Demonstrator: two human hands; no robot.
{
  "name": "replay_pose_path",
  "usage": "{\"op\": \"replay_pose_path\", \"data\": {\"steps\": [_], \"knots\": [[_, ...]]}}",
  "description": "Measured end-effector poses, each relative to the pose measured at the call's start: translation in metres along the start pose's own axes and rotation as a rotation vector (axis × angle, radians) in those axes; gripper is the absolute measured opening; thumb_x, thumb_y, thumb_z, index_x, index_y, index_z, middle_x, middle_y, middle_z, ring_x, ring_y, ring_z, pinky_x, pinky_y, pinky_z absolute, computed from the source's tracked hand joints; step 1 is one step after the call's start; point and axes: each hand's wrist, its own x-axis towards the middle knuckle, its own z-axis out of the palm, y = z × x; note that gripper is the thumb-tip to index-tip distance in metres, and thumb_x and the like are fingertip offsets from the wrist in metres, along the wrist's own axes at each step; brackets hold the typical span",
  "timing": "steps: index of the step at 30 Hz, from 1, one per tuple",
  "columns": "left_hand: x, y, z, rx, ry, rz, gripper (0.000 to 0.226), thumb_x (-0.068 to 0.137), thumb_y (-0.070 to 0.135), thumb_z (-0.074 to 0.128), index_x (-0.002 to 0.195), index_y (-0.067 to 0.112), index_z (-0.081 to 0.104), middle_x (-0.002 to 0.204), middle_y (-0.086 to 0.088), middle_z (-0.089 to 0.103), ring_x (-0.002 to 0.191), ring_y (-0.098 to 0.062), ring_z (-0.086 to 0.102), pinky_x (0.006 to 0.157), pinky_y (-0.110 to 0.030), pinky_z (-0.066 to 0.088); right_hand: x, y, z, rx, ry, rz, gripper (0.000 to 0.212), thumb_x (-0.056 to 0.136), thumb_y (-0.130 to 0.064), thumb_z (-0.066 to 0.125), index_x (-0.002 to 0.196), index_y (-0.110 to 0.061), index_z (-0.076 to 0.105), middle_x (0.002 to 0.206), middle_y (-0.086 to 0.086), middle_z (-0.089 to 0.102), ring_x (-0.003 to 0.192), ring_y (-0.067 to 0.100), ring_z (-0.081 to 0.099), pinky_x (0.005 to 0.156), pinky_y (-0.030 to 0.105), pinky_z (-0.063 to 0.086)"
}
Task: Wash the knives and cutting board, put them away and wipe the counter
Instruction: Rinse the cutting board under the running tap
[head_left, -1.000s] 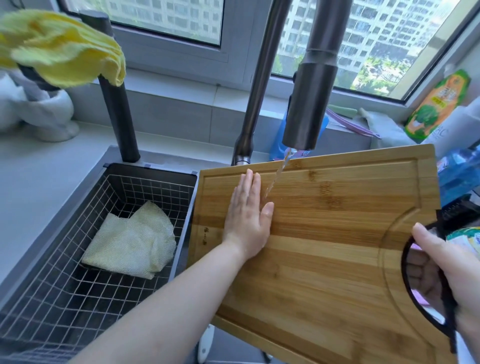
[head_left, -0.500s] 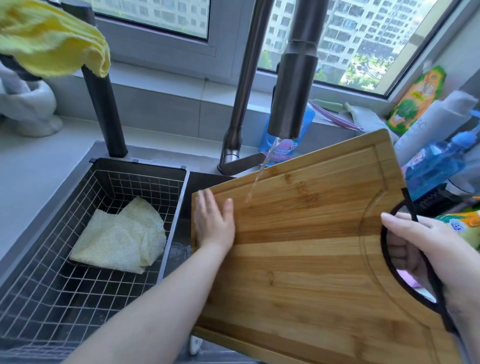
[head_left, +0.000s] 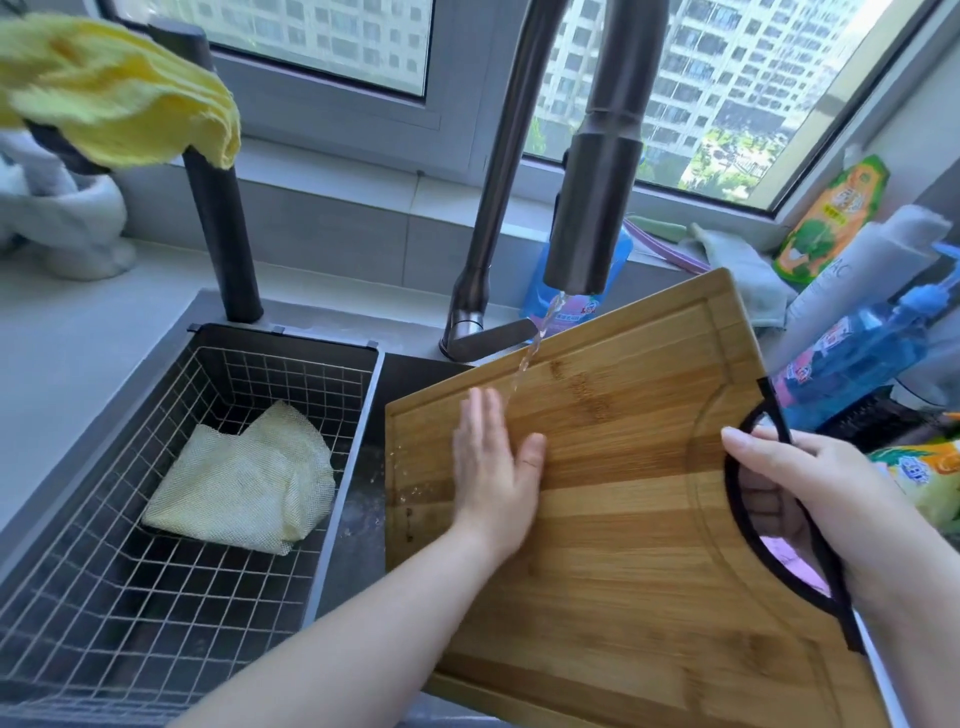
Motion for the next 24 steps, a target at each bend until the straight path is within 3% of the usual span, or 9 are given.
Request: {"op": "replay_pose_path", "data": {"steps": [3, 6, 8, 10, 15, 17, 19, 21, 24], "knots": [[0.002, -0.007, 0.004, -0.023, -0.007, 0.054, 0.093, 0.061, 0.084, 0.006, 0.138, 0.035, -0.012, 0.142, 0.021, -0.02, 0.128, 0.006, -0.016, 0.109, -0.023, -0.013, -0.003, -0.002, 0.0, 0.047, -0.022, 0.003, 0.04, 0.085, -0.017, 0.061, 0.053, -0.019, 0.038, 0.036, -0.007, 0.029, 0.029, 0.001, 0.031, 0.029, 0.012, 0.03], [0.016, -0.033, -0.011, -0.05, 0.077, -0.259, 0.079, 0.084, 0.068, 0.019, 0.146, 0.023, -0.002, 0.154, 0.006, -0.012, 0.139, -0.008, -0.008, 0.115, -0.037, -0.003, -0.011, -0.007, 0.005, 0.027, -0.055, -0.004, 0.046, 0.042, -0.05, 0.084, 0.043, -0.021, 0.049, 0.036, -0.003, 0.032, 0.03, 0.004, 0.037, 0.032, 0.012, 0.033], [0.016, -0.035, -0.013, -0.056, 0.085, -0.353, 0.061, 0.096, 0.043, 0.02, 0.146, 0.019, -0.003, 0.156, 0.0, -0.01, 0.142, -0.013, -0.009, 0.116, -0.035, -0.005, -0.01, -0.006, 0.004, 0.03, -0.05, -0.002, 0.036, 0.071, -0.032, 0.073, 0.052, -0.019, 0.046, 0.035, -0.003, 0.033, 0.03, 0.004, 0.038, 0.031, 0.013, 0.034], [0.009, -0.022, -0.006, -0.035, 0.056, -0.217, 0.057, 0.098, 0.039, 0.018, 0.146, 0.019, -0.007, 0.154, 0.002, -0.015, 0.14, -0.009, -0.017, 0.113, -0.028, -0.012, -0.006, -0.004, 0.002, 0.039, -0.031, 0.01, 0.033, 0.087, -0.011, 0.054, 0.058, -0.016, 0.038, 0.037, -0.007, 0.032, 0.03, 0.003, 0.035, 0.031, 0.014, 0.033], [-0.029, -0.009, 0.014, 0.078, -0.05, 0.293, 0.067, 0.081, 0.07, -0.001, 0.14, 0.041, -0.014, 0.145, 0.016, -0.016, 0.128, 0.015, -0.029, 0.106, -0.011, -0.022, -0.003, -0.002, 0.0, 0.03, 0.009, 0.008, 0.033, 0.087, -0.008, 0.052, 0.058, -0.016, 0.038, 0.039, -0.01, 0.033, 0.031, 0.003, 0.034, 0.031, 0.013, 0.031], [-0.031, -0.036, 0.011, 0.071, -0.014, 0.233, 0.079, 0.069, 0.082, -0.004, 0.14, 0.045, -0.004, 0.148, 0.013, -0.009, 0.133, 0.011, -0.019, 0.11, -0.015, -0.014, -0.003, 0.0, -0.001, 0.025, -0.003, 0.006, 0.035, 0.087, -0.006, 0.052, 0.056, -0.016, 0.039, 0.035, -0.008, 0.034, 0.03, 0.002, 0.036, 0.031, 0.012, 0.032], [-0.033, -0.061, 0.001, 0.074, 0.038, -0.08, 0.102, 0.053, 0.091, -0.008, 0.14, 0.038, -0.006, 0.153, 0.008, -0.01, 0.138, 0.0, -0.011, 0.113, -0.025, -0.005, -0.004, 0.002, 0.0, 0.044, -0.015, 0.008, 0.036, 0.087, -0.009, 0.055, 0.055, -0.017, 0.04, 0.033, -0.006, 0.034, 0.028, 0.003, 0.037, 0.031, 0.012, 0.033], [-0.04, -0.068, -0.004, 0.086, 0.009, -0.315, 0.103, 0.056, 0.085, -0.005, 0.142, 0.028, -0.011, 0.155, 0.004, -0.013, 0.142, -0.01, -0.009, 0.115, -0.033, -0.001, -0.006, 0.001, 0.001, 0.061, -0.046, 0.013, 0.037, 0.071, -0.033, 0.075, 0.05, -0.02, 0.047, 0.034, -0.006, 0.036, 0.029, 0.002, 0.039, 0.032, 0.013, 0.035], [-0.057, -0.047, 0.007, 0.116, -0.056, -0.096, 0.086, 0.062, 0.082, -0.016, 0.132, 0.033, -0.025, 0.145, 0.015, -0.033, 0.138, -0.005, -0.022, 0.114, -0.027, -0.013, -0.008, -0.005, 0.002, 0.035, 0.012, 0.023, 0.051, 0.036, -0.056, 0.085, 0.045, -0.023, 0.047, 0.037, -0.007, 0.032, 0.03, 0.002, 0.036, 0.032, 0.013, 0.031]]}}
